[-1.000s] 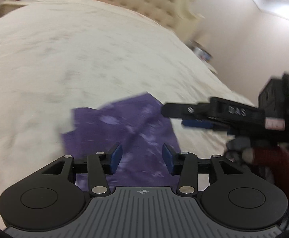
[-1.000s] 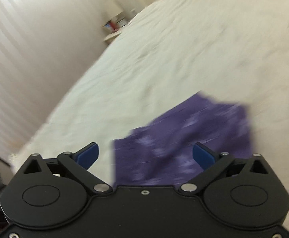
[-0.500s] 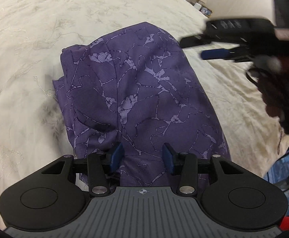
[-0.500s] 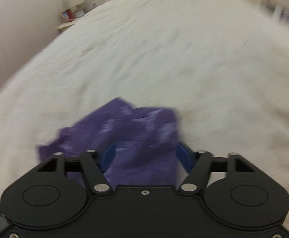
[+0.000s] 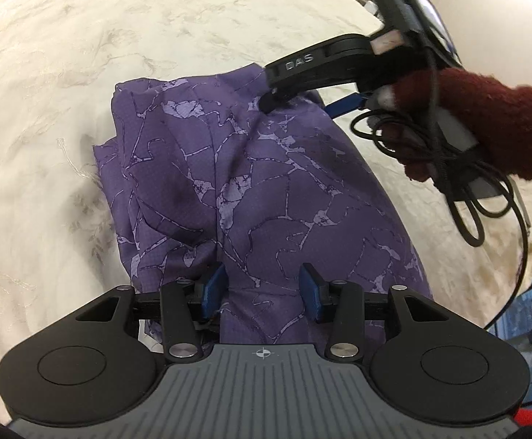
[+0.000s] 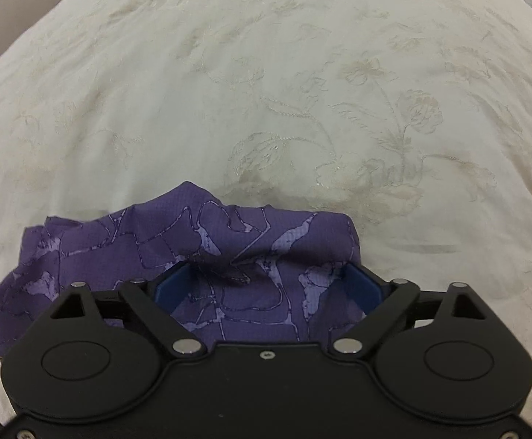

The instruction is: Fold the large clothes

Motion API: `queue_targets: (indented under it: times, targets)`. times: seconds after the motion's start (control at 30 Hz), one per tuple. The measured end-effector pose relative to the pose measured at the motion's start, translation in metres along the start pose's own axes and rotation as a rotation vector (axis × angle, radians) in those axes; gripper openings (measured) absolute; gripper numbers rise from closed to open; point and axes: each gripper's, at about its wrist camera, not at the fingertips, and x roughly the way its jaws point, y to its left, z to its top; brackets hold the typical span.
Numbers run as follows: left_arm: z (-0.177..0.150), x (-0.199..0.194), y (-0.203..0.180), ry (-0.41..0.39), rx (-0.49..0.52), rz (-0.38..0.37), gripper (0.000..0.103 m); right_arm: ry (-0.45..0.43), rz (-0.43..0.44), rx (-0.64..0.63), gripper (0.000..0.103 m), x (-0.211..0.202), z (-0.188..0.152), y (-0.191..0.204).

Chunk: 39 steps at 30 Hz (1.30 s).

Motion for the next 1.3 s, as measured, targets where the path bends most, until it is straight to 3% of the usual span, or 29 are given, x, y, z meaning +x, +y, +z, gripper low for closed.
queue_targets:
  times: [0.13,0.2,0.23,0.4,0.6,0.83,0.93,1.3]
  targets:
    - [0.002,-0.016,0.009,-0.045,-0.07,-0.063,0.055,-0.097,0.097,0.01,0.091,-0.024,-0.01,-0.016]
    - [0.002,-0.029,0.012,-0.088,-0.099,-0.068,0.072,-0.142,0.118,0.016,0.103,-0.039,-0.017,-0.023]
    - [0.003,-0.036,0.013,-0.111,-0.106,-0.064,0.076,-0.167,0.125,0.025,0.102,-0.047,-0.023,-0.028]
    - [0.003,-0.058,0.03,-0.168,-0.182,-0.04,0.079,-0.197,0.19,0.112,0.102,-0.068,-0.047,-0.054]
    - [-0.001,-0.035,0.049,-0.073,-0.268,-0.027,0.091,-0.094,0.243,0.147,0.102,-0.052,-0.072,-0.064]
    - [-0.012,0.0,0.058,0.022,-0.312,-0.065,0.093,-0.006,0.348,0.247,0.102,-0.016,-0.079,-0.067]
    - [-0.012,0.011,0.066,0.037,-0.356,-0.097,0.103,0.024,0.408,0.287,0.103,-0.002,-0.077,-0.067]
    - [0.002,0.035,0.086,0.081,-0.404,-0.204,0.103,0.049,0.533,0.308,0.103,0.018,-0.073,-0.072]
